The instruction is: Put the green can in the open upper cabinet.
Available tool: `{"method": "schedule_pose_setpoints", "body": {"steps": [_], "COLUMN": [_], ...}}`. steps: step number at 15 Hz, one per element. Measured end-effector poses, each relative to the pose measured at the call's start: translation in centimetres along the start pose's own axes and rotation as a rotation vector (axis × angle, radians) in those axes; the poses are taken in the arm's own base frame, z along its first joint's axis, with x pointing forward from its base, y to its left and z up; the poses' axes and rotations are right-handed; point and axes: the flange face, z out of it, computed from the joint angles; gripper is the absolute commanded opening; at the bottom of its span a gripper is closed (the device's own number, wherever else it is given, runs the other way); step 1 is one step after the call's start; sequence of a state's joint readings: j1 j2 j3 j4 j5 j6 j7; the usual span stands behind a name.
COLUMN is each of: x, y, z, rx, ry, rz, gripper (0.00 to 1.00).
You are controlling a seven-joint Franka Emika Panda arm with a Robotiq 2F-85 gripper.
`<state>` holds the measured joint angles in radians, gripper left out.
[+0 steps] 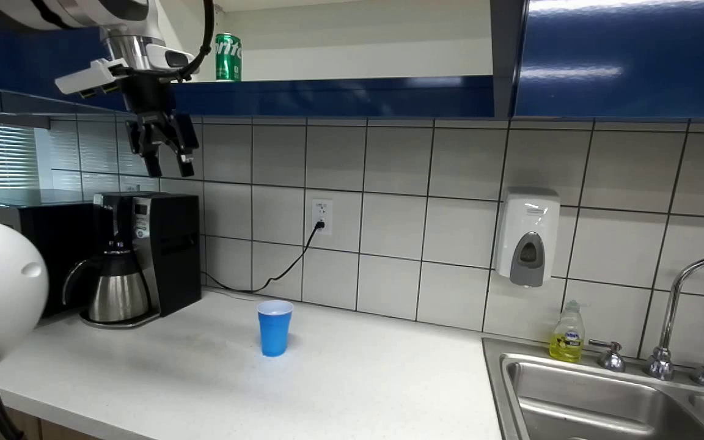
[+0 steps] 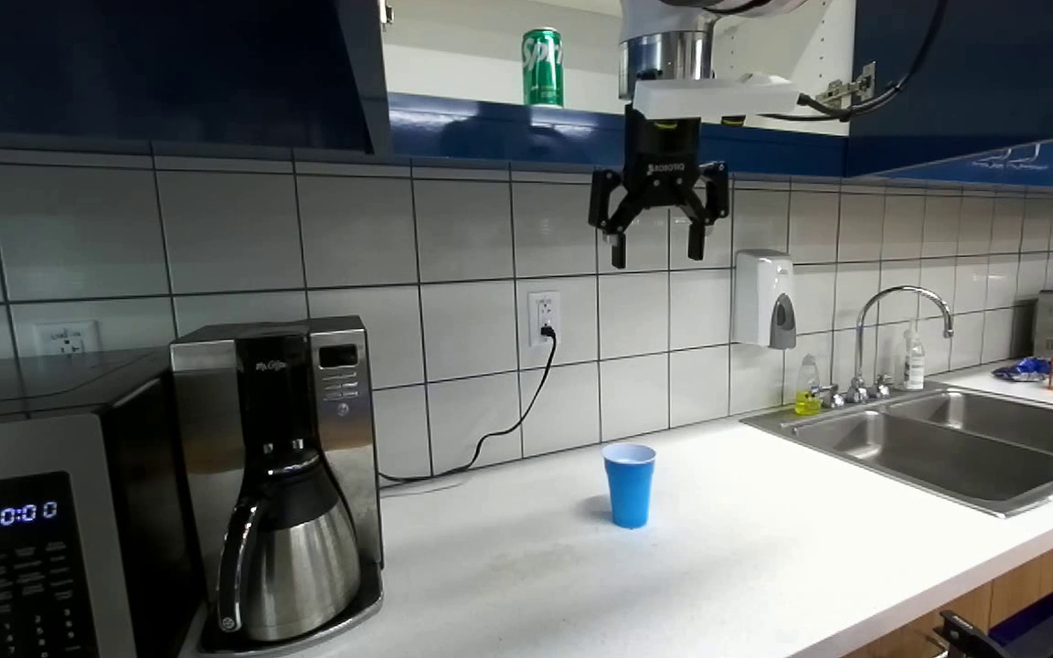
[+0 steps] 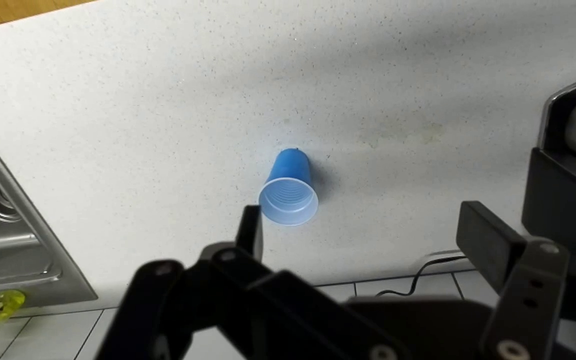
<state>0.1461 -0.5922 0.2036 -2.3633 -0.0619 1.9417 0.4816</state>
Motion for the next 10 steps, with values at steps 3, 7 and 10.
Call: {"method": "schedule_pose_setpoints", "body": {"steps": [3, 7, 10], "x": [-0.08, -0.15, -0.16], "y": [0.04, 0.08, 0.08], "z": [-0.07, -0.12, -0.11], "rx": [0.001, 0.001, 0.001], "ry": [0.002, 0.004, 0.004], "rz": [0.001, 0.001, 0.001], "gripper": [1.00, 1.00, 1.00]}}
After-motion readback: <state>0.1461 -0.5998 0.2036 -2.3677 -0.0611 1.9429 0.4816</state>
